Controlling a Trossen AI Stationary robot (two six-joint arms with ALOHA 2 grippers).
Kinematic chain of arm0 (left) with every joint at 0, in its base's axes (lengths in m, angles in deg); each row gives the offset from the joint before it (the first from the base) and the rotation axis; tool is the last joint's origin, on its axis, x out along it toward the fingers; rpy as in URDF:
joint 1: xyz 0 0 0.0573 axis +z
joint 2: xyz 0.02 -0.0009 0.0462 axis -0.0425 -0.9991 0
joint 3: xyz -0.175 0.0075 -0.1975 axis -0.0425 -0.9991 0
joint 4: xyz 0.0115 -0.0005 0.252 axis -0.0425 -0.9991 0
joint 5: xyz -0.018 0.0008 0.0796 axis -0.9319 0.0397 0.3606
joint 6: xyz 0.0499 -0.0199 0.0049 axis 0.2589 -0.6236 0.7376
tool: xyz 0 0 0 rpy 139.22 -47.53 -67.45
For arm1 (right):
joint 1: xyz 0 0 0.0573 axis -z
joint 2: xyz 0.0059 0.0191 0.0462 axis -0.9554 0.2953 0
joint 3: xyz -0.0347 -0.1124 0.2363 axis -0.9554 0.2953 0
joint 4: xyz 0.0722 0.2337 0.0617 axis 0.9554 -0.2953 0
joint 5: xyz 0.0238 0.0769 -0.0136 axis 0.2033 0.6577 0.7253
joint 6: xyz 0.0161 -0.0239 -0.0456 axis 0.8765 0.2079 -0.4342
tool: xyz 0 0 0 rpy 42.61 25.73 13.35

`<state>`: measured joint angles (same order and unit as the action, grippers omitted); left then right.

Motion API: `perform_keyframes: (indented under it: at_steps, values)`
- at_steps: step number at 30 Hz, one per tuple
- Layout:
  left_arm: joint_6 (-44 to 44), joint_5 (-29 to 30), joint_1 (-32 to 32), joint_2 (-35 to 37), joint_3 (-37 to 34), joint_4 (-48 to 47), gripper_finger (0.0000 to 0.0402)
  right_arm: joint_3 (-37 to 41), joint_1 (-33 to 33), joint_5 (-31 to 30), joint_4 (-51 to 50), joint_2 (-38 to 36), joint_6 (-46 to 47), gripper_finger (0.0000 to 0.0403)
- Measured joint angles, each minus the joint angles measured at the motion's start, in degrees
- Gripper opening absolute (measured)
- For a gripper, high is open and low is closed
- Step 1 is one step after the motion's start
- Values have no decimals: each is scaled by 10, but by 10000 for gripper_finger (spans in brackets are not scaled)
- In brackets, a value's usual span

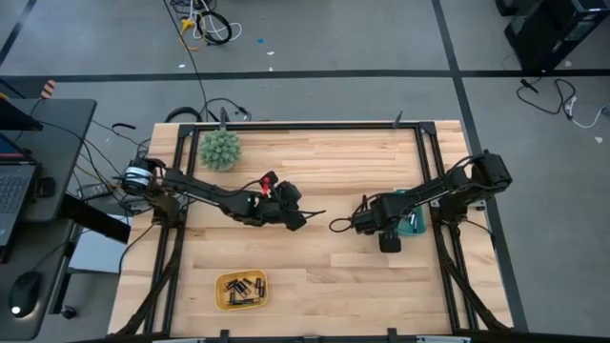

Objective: Sort batteries
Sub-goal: Put the silver battery into the green bin

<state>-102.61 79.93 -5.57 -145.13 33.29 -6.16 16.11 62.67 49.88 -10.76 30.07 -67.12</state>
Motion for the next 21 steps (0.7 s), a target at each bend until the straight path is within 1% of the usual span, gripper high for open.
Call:
perform_keyframes:
  at_steps: [6, 10, 15, 21]
  values:
    - [0, -1, 0, -20, 0, -7, 108, 0, 18, 5, 5, 0, -6, 277]
    - [-1, -1, 0, -26, 0, -6, 108, 0, 18, 6, 14, 0, -16, 272]
    - [4, -1, 0, -26, 0, -6, 108, 0, 18, 12, 15, 0, -14, 251]
    - [13, 0, 0, -26, 0, -5, 108, 0, 18, 15, 17, 0, -16, 212]
